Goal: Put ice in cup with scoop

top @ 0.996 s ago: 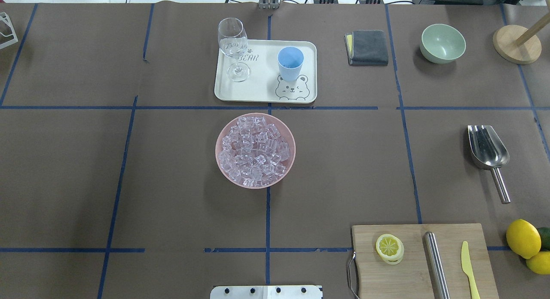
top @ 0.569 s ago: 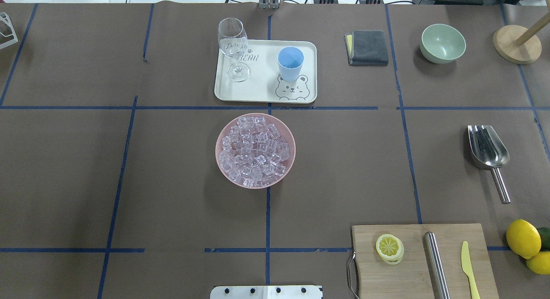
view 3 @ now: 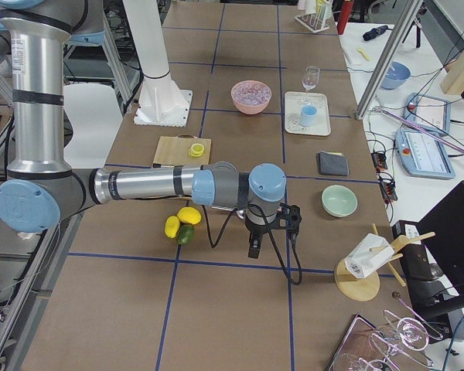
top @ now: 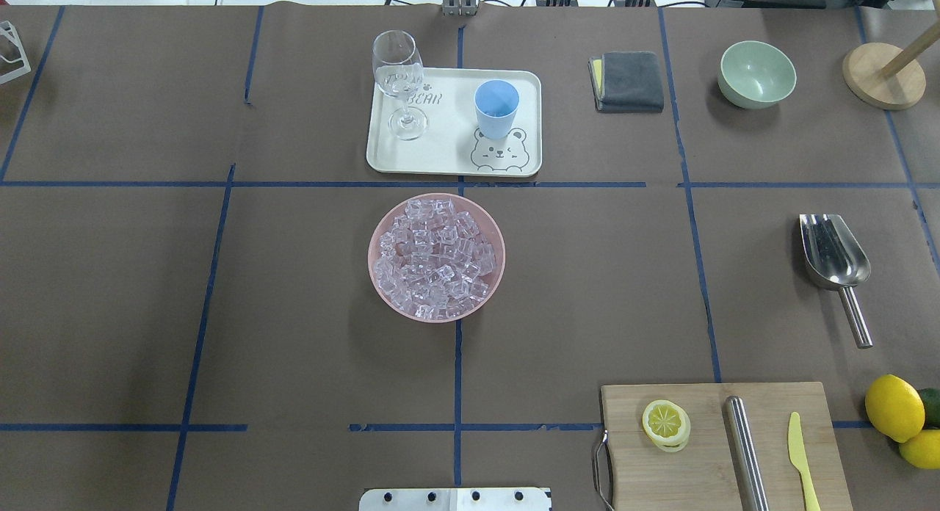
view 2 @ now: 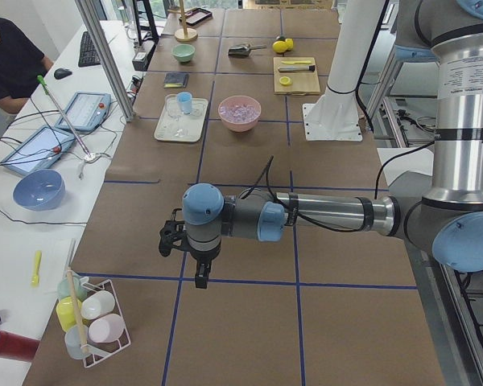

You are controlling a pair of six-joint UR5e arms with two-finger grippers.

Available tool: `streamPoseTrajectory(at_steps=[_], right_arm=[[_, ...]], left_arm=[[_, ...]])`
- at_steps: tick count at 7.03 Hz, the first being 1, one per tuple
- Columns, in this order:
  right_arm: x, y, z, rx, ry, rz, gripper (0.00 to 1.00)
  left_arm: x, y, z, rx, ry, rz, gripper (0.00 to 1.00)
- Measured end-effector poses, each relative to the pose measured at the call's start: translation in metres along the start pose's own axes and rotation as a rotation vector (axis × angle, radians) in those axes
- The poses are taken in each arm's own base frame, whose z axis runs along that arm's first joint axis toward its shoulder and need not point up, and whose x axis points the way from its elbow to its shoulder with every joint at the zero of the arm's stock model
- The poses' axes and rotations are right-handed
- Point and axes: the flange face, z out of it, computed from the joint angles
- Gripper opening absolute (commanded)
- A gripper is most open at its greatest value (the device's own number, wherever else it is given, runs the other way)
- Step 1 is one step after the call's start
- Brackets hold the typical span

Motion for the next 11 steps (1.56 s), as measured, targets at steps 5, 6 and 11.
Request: streamPoseTrajectory(at_steps=[5, 6, 11], right_arm=[[0.037, -0.012, 0.003, 0.089, -0.022, -0.002, 1.00], [0.035, -0.012, 0.000, 0.086, -0.022, 0.005, 1.00], [0.033, -0.012, -0.004, 0.087, -0.017, 0.008, 1.00]], left_arm=[[0.006, -0.001, 0.008, -0.017, 0.002, 0.015, 1.00], [0.005, 0.000, 0.009, -0.018, 0.002, 0.015, 1.00], [0.005, 0.001, 0.009, -0.019, 0.002, 0.018, 1.00]])
